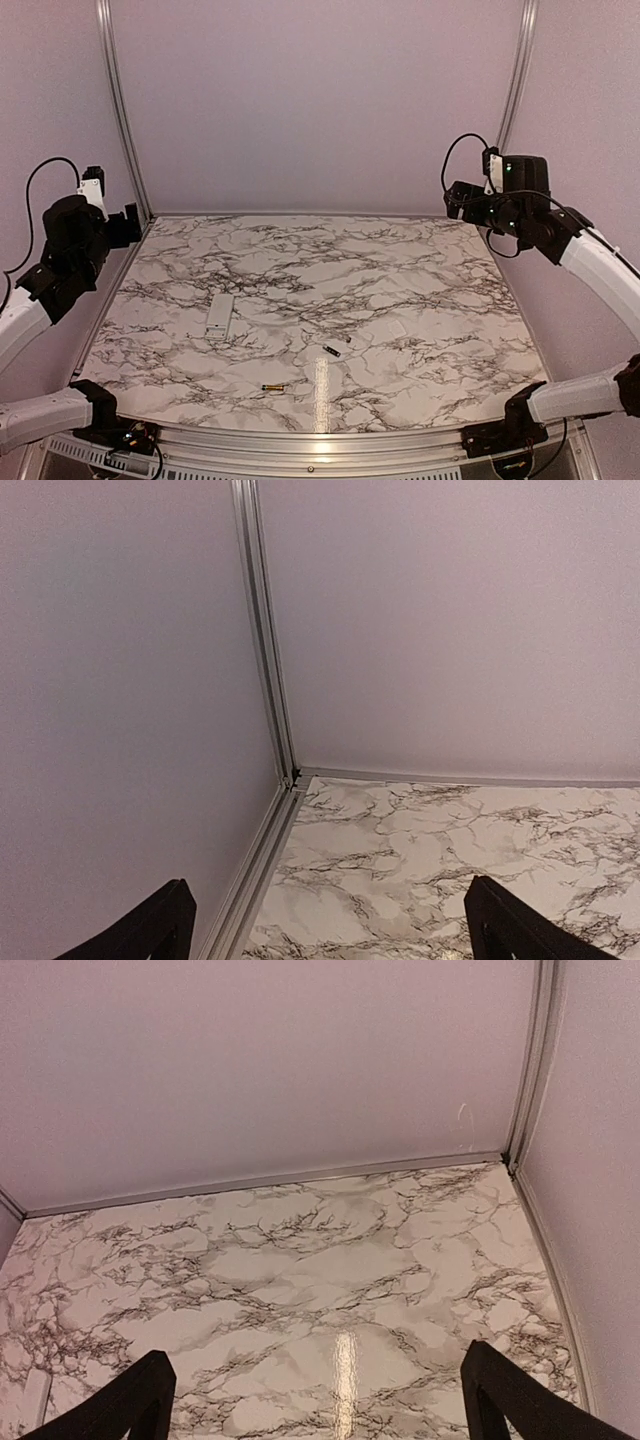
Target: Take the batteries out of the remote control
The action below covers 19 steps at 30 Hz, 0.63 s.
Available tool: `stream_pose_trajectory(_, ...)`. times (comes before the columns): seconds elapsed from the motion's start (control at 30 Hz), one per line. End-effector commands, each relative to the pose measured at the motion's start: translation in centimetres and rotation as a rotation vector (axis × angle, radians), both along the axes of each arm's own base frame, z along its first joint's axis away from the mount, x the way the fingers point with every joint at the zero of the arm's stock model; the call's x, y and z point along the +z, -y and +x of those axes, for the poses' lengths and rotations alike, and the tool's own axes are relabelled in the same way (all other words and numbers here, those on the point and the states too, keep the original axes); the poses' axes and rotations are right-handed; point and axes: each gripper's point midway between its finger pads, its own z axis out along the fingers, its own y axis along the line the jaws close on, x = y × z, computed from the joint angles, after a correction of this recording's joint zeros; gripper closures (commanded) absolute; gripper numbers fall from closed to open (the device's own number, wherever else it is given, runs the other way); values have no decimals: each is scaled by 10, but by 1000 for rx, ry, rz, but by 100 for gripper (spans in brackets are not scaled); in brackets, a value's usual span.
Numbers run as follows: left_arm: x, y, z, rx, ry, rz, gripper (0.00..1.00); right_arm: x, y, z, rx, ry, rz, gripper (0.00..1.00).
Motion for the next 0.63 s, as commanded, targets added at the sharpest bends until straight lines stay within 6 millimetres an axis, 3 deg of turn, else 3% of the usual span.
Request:
stream_pose_trajectory(0.0, -27, 6, -8, -52, -50, -75, 1, 9, -9, -14, 38, 24, 140, 2)
stream_pose_trajectory(0.23, -41, 7, -18, -72, -41, -148, 1, 12, -6, -21, 19, 20, 178, 1)
stream_pose_trajectory(0.6, -39, 8, -24, -84, -36, -172, 1, 15, 0, -31, 4, 25, 191, 1)
